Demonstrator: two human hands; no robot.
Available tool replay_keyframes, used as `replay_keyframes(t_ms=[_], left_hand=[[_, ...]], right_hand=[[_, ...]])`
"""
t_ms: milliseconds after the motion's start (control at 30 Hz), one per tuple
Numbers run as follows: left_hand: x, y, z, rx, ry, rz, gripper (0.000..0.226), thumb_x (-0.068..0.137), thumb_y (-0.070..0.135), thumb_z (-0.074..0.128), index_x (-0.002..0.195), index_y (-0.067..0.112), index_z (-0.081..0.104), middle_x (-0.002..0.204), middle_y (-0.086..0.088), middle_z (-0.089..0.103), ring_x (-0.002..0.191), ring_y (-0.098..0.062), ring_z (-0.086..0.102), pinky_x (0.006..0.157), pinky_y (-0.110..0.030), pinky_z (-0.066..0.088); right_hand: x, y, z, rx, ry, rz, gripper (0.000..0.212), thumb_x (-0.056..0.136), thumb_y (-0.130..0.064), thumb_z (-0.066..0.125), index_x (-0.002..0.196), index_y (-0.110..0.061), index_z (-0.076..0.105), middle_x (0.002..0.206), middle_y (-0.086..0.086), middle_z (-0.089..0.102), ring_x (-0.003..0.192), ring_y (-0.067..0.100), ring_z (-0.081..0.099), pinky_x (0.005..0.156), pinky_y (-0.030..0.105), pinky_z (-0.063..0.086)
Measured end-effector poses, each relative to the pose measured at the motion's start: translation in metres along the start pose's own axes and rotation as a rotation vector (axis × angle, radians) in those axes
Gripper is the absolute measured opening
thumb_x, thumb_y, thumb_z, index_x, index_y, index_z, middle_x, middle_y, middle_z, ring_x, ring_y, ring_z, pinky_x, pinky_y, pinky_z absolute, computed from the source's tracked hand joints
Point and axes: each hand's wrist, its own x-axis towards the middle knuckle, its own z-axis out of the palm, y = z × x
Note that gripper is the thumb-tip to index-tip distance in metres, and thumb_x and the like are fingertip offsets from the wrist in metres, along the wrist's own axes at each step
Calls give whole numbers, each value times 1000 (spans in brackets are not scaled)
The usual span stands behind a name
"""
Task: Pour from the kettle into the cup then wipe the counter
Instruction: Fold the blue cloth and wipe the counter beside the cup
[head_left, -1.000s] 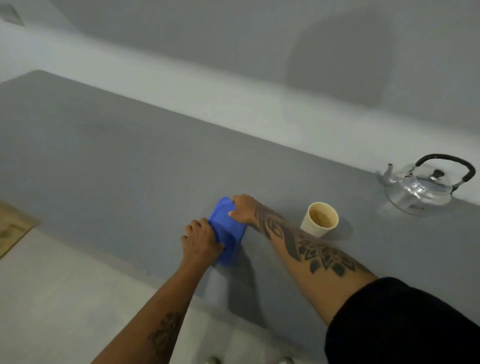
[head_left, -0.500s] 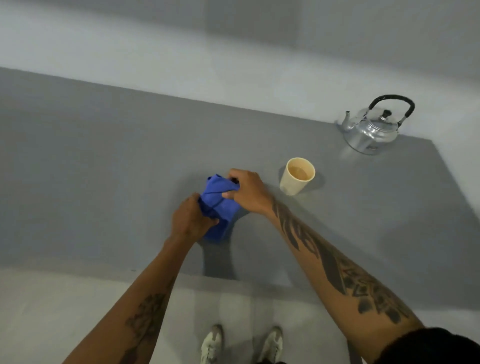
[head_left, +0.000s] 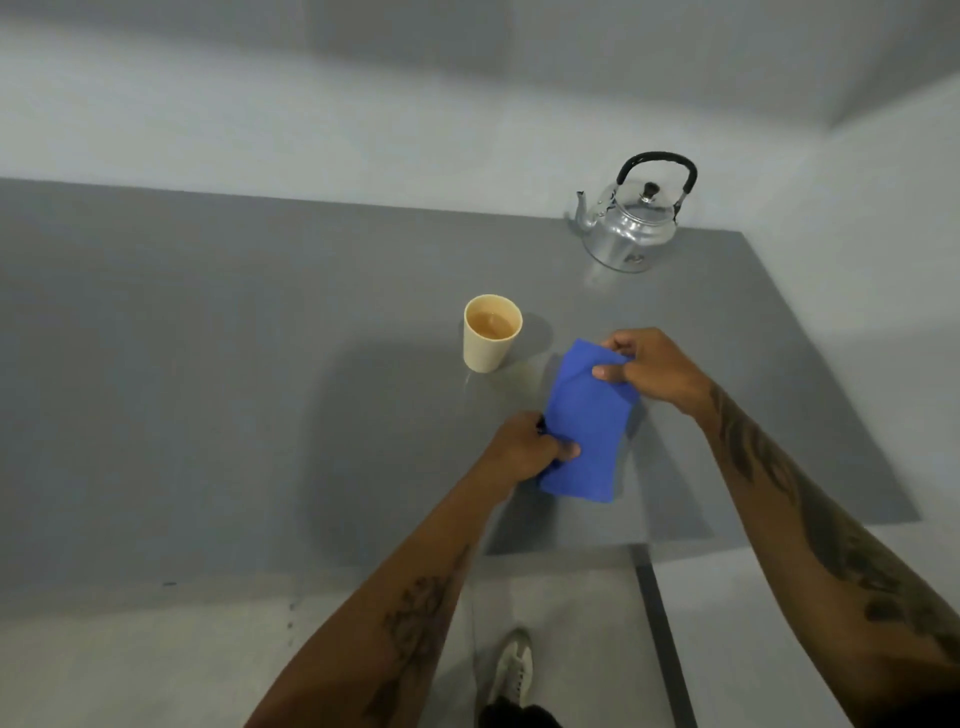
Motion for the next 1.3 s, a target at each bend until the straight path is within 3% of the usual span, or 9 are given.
replay_keyframes(t_ms=[67, 133, 233, 333, 433, 667, 867, 1067, 1300], left_hand=[[10, 10, 15, -155, -5, -57, 38, 79, 15, 74, 114, 1, 65, 113, -15, 69, 92, -27, 65, 82, -37, 54], [16, 11, 19, -146, 51, -31, 34, 83, 17, 71, 113, 2, 64, 111, -15, 69, 91, -27, 66, 82, -34, 53], [11, -12, -9, 243, 375, 131, 29, 87, 19, 64, 115, 9, 61, 112, -10, 67, 104, -25, 63, 83, -19, 41], [-3, -55, -68, 481, 629, 316, 25, 89, 13, 56, 113, 18, 62, 116, -7, 61, 105, -26, 58, 85, -30, 44], [-10, -86, -128, 705, 760, 384, 28, 93, 13, 51, 118, 15, 62, 121, -11, 60, 109, -33, 56, 91, -40, 47], [0, -109, -156, 958, 703, 508, 35, 96, 10, 47, 128, 4, 57, 133, -16, 55, 121, -36, 50, 106, -44, 40], [0, -111, -157, 961, 709, 523, 35, 97, 10, 46, 130, 6, 54, 135, -14, 52, 125, -34, 48, 110, -48, 37], [0, -109, -156, 945, 695, 511, 34, 98, 12, 45, 130, 5, 55, 135, -15, 53, 127, -33, 46, 113, -43, 34], [-4, -107, -155, 918, 698, 517, 34, 97, 9, 46, 129, 2, 56, 133, -17, 54, 127, -35, 47, 114, -46, 33]], right_hand=[[19, 11, -9, -82, 50, -10, 14, 76, -8, 77, 85, -11, 66, 85, 6, 64, 85, 17, 56, 76, 25, 41], [34, 17, -7, -195, 139, -14, 29, 77, -13, 76, 105, -7, 68, 105, 11, 68, 100, 24, 61, 89, 27, 44], [31, 29, 23, -311, 290, -72, 44, 83, -17, 70, 123, -2, 60, 126, 20, 61, 118, 37, 55, 104, 40, 39], [6, 55, 74, -361, 260, -163, 48, 93, -22, 58, 131, 6, 50, 139, 27, 51, 131, 41, 46, 113, 44, 30], [-7, 77, 102, -523, 160, -97, 62, 99, -39, 31, 147, 0, 28, 158, 16, 24, 148, 30, 21, 121, 42, 15], [22, 50, 127, -730, 162, -24, 57, 103, -31, 18, 152, -4, 6, 162, 13, 8, 150, 27, 7, 123, 43, 11], [-30, 66, 130, -818, -73, -405, 58, 101, -35, 23, 152, -8, 12, 161, 10, 15, 150, 26, 14, 122, 40, 13], [25, 46, 118, -801, 148, -42, 59, 103, -34, 22, 152, -5, 9, 162, 13, 9, 150, 27, 11, 121, 44, 17], [-30, 36, 156, -833, 22, -207, 60, 101, -36, 18, 153, -9, 4, 162, 9, 11, 150, 25, 9, 123, 42, 14]])
